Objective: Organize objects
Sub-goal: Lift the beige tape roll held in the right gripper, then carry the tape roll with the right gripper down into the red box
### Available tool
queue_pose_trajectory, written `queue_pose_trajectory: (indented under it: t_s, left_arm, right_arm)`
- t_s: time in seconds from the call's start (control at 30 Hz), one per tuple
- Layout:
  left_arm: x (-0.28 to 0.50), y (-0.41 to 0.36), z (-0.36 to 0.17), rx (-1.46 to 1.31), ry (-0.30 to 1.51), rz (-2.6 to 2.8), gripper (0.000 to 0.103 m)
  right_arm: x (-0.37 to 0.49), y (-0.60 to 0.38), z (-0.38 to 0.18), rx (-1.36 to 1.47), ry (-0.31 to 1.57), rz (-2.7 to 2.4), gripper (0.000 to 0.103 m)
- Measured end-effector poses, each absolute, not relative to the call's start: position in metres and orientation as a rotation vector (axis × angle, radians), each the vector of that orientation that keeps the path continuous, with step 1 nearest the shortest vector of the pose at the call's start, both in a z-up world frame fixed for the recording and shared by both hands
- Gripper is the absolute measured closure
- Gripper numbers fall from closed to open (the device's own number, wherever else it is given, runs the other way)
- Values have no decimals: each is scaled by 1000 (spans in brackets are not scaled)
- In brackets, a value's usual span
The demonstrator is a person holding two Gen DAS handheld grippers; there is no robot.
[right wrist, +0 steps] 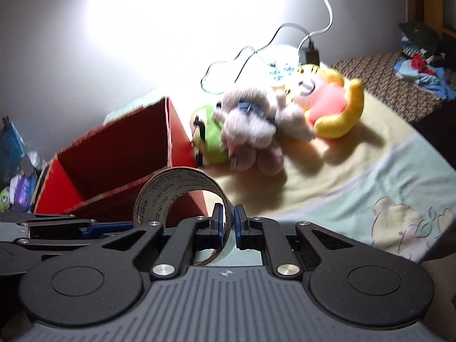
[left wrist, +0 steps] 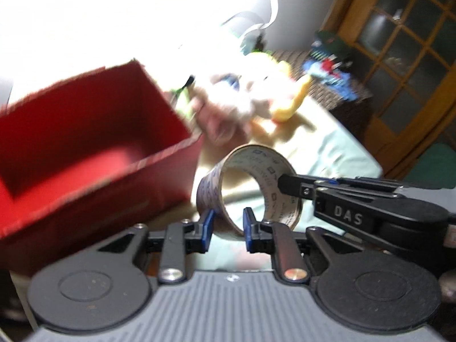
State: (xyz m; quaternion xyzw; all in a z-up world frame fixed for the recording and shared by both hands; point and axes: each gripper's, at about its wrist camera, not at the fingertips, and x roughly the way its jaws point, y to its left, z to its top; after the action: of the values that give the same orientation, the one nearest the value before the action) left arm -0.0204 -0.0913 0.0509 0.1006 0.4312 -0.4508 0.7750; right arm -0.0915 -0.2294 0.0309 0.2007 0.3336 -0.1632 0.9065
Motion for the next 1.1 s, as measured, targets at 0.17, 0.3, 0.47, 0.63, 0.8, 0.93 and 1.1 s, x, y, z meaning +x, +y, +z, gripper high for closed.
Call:
queue_pose_trajectory:
  t_s: [0.17, 0.3, 0.47, 0.63, 0.8, 0.93, 1.1]
  left_arm:
    - [-16, -86, 82, 212, 839, -1005, 88]
    - [-1, -70, 105, 176, 775, -996, 88]
    - [38, -54, 119, 146, 728, -903, 88]
    - [84, -42, 107, 111, 777, -816, 88]
    - [123, -42, 62, 113, 897, -723, 88]
    - [151, -44, 31, 76, 1012, -683, 88]
    - [172, -49, 8, 65, 1116, -642, 88]
  right_arm:
    - [-93, -220, 62, 374, 558, -349, 94]
    - [-78, -207, 84, 303, 467, -316, 94]
    - [-32, -196, 89, 273, 460, -233, 94]
    - [24, -193, 74, 278, 542, -143, 94]
    - [72, -185, 48, 235, 676, -90, 94]
    - [98, -177, 29, 169, 772, -73, 94]
    - [120, -180, 13, 152, 874, -52, 95]
